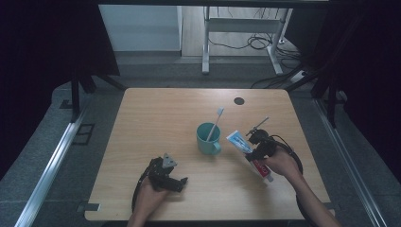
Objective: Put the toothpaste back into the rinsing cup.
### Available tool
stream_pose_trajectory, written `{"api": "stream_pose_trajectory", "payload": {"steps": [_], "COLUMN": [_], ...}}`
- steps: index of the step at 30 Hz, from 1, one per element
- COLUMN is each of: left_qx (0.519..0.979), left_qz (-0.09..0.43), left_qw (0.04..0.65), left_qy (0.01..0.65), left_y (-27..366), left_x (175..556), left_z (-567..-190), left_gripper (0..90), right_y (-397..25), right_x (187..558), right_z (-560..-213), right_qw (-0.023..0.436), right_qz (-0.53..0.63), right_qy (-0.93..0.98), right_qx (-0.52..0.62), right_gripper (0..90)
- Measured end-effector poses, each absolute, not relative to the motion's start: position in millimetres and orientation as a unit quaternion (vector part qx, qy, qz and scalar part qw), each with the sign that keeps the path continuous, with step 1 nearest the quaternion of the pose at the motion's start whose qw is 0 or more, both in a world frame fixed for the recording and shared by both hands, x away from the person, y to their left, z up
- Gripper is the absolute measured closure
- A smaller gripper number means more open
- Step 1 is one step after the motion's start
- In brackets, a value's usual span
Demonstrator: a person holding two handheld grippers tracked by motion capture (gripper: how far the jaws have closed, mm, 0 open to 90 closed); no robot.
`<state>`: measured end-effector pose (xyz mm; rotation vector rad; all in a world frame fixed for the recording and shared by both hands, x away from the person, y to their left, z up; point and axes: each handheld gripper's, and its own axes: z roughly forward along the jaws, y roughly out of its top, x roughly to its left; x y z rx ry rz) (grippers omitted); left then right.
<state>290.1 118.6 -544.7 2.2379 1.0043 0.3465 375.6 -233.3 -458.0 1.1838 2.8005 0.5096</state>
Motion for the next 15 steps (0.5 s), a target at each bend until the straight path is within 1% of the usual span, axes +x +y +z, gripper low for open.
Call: {"api": "stream_pose_trajectory", "payload": {"steps": [6, 15], "left_qx": [0.854, 0.854], "left_qz": [0.132, 0.132], "left_qw": [0.326, 0.326], "left_qy": [0.383, 0.383], "left_y": [118.6, 118.6], "left_x": [290.1, 290.1], "left_z": [-544.7, -544.7], "left_gripper": [0.0, 0.0], "right_y": [-236.6, -243.7], "right_x": [371.4, 365.7], "right_z": [-449.9, -448.1], "right_qw": [0.039, 0.061], "right_qz": [0.202, 0.247], "right_qy": [0.903, 0.896], "right_qx": [0.377, 0.365], "right_gripper": [71.8, 71.8]}}
